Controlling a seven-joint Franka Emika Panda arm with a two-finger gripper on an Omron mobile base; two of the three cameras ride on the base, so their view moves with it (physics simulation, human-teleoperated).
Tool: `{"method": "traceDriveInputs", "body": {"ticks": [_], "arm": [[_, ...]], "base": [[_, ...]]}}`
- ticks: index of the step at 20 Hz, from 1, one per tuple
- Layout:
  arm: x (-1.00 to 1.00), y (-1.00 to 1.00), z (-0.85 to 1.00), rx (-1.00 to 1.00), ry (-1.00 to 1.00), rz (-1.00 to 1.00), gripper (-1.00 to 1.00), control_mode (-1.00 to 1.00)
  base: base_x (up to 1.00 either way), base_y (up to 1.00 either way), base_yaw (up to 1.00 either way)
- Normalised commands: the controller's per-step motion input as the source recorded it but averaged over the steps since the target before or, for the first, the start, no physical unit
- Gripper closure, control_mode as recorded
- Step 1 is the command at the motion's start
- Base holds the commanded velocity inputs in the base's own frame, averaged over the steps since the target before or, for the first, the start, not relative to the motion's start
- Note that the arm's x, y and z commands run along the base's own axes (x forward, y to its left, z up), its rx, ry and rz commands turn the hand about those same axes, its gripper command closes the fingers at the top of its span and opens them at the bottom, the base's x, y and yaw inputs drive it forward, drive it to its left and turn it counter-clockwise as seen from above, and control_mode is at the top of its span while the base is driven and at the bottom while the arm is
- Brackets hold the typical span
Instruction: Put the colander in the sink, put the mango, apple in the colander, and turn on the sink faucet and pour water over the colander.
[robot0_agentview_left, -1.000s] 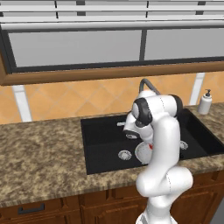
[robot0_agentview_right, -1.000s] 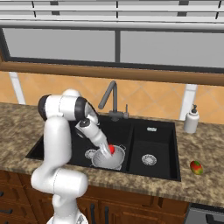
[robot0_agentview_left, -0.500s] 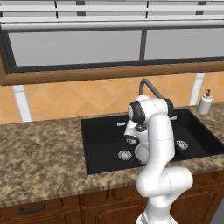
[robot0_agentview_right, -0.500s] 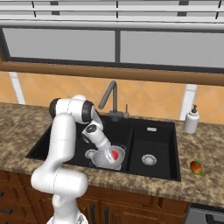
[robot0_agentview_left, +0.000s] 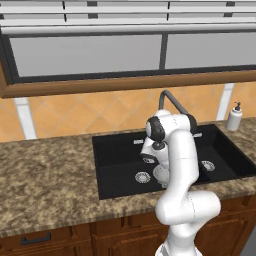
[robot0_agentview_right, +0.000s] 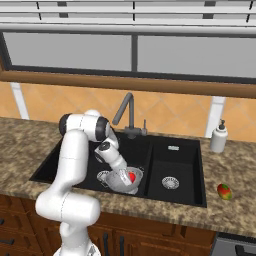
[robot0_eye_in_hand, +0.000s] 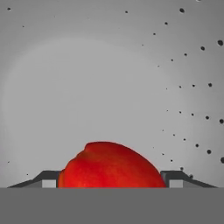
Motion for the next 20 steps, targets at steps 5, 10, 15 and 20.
{"method": "traceDriveInputs", "body": {"ticks": [5, 10, 15, 20], "arm": [[-0.51, 0.01, -0.20, 0.01, -0.07, -0.21, -1.00, -1.00], [-0.58, 0.16, 0.06, 0.00, -0.17, -0.29, -1.00, -1.00], [-0.55, 0.34, 0.59, 0.00, -0.18, -0.24, -1.00, -1.00], [-0.53, 0.61, 0.82, -0.04, -0.03, -0.14, -1.00, -1.00]], "base": [[0.00, 0.00, 0.00], [0.00, 0.00, 0.00], [0.00, 0.00, 0.00], [0.00, 0.00, 0.00]]}}
